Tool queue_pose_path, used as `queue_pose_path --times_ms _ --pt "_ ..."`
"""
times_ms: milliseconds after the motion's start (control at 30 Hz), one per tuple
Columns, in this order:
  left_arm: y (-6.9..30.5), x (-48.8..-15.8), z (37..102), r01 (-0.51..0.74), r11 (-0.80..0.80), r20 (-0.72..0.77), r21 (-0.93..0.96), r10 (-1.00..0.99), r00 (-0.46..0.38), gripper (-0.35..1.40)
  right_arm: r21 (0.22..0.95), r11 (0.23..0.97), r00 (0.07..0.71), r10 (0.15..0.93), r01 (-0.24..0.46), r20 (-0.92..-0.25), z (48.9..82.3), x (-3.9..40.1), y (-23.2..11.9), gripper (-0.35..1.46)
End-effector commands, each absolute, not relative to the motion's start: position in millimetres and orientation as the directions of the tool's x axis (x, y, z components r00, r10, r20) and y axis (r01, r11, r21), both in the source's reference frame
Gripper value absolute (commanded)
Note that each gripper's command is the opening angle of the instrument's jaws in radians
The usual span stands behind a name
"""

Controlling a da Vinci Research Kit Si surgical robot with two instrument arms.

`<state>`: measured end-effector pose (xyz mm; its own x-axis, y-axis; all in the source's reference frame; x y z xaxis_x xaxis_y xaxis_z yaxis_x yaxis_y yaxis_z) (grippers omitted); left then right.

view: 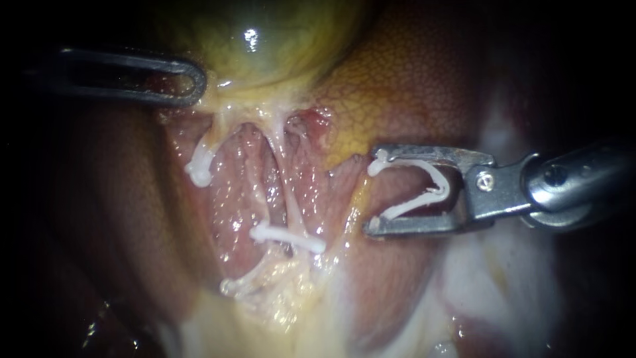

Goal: Clipping second clip right tube

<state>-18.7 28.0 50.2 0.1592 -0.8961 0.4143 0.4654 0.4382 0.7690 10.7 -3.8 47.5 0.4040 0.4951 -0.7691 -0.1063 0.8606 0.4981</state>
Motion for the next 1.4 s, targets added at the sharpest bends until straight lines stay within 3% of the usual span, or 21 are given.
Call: queue_pose_path --times_ms 33,333,733,1167,1400 --pt "28.0 -18.8 50.2 0.467 0.438 0.414 0.768 -0.896 0.159 -0.35 0.517 0.849 0.398 0.515 -0.112 -0.759 47.6 10.9 -3.8 0.5" --pt "27.8 -18.9 50.0 0.469 0.437 0.414 0.767 -0.896 0.157 -0.35 0.615 0.779 0.377 0.611 -0.126 -0.697 50.6 13.3 -5.1 0.5" --pt "27.5 -19.1 49.9 0.472 0.437 0.415 0.766 -0.896 0.155 -0.35 0.665 0.738 0.363 0.654 -0.113 -0.664 54.2 15.7 -6.1 0.5" --pt "27.3 -19.1 49.9 0.474 0.437 0.416 0.765 -0.896 0.155 -0.35 0.727 0.685 0.295 0.706 -0.052 -0.644 56.6 18.8 -6.3 0.5" --pt "27.3 -19.1 50.0 0.474 0.437 0.416 0.765 -0.896 0.155 -0.35 0.778 0.627 0.217 0.754 0.042 -0.62 57.4 19.7 -6.3 0.5"
